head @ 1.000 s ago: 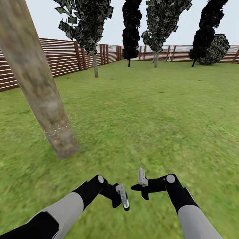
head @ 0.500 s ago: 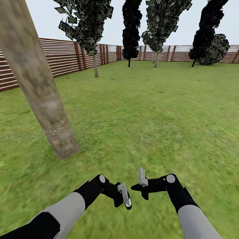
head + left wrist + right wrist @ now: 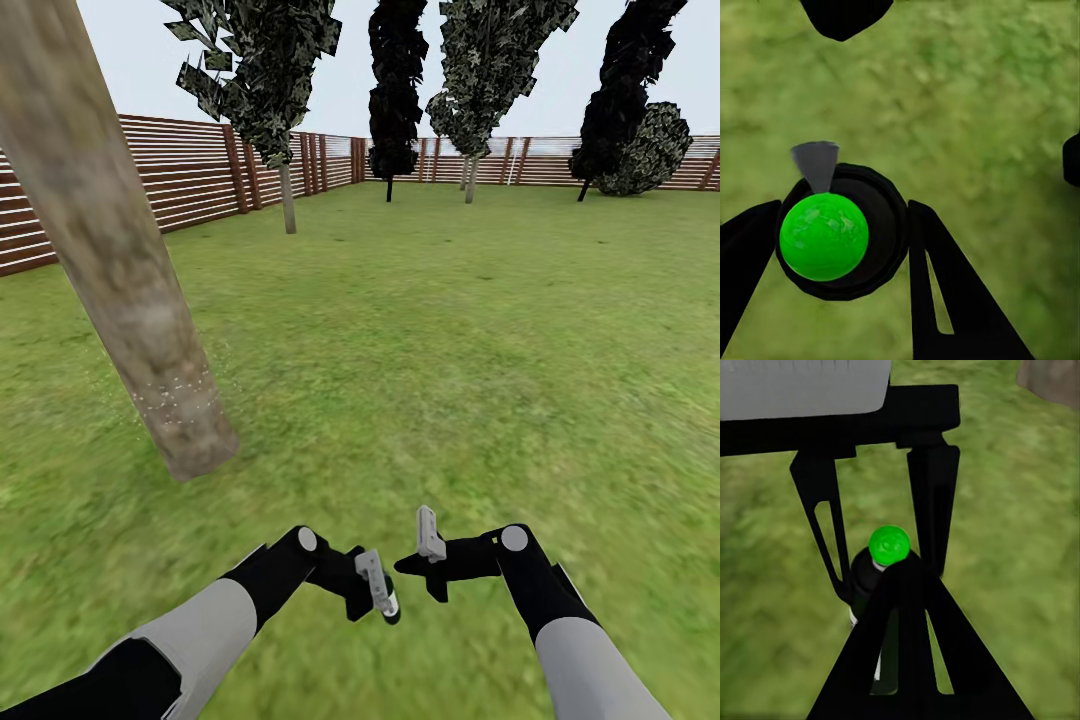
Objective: In the garden, pick up the pesticide atomizer on the floor and spray pesticide onto both trees until each tree trunk is fully covered.
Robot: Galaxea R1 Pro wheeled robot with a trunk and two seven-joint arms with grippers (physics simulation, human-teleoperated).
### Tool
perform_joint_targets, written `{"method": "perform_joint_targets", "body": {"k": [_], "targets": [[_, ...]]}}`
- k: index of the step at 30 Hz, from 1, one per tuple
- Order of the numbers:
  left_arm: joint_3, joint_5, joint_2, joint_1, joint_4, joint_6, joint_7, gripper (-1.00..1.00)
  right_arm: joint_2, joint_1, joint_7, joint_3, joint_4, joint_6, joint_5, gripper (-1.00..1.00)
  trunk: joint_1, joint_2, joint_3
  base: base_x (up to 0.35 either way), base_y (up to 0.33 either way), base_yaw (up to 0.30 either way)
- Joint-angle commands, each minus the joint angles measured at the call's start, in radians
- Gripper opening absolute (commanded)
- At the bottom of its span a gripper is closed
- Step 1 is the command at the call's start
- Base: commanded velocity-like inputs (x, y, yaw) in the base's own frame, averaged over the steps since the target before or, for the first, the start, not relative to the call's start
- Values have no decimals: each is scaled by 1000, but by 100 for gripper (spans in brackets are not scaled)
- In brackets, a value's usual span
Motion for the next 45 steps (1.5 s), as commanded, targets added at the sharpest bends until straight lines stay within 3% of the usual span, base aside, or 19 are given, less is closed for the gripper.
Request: {"method": "perform_joint_targets", "body": {"k": [1,10,14,15,45], "targets": [[1,0,0,0,-1,-2,-3,-100,2,-1,4,-6,-1,-5,7,-100,0,0,-1,0,0,0],[1,8,0,0,-3,-2,-3,-100,2,-1,4,-6,-1,-5,7,-100,0,0,-1,0,0,0],[0,77,0,0,0,-33,-3,-100,2,-1,4,-6,-1,-5,7,-100,0,0,-1,0,0,0],[0,81,0,0,1,-37,-3,-100,2,-1,4,-6,-1,-5,7,-100,0,0,-1,0,0,0],[1,94,0,0,0,-45,-4,-100,2,-1,4,-6,0,-5,7,-100,0,0,-1,0,0,0]]}}
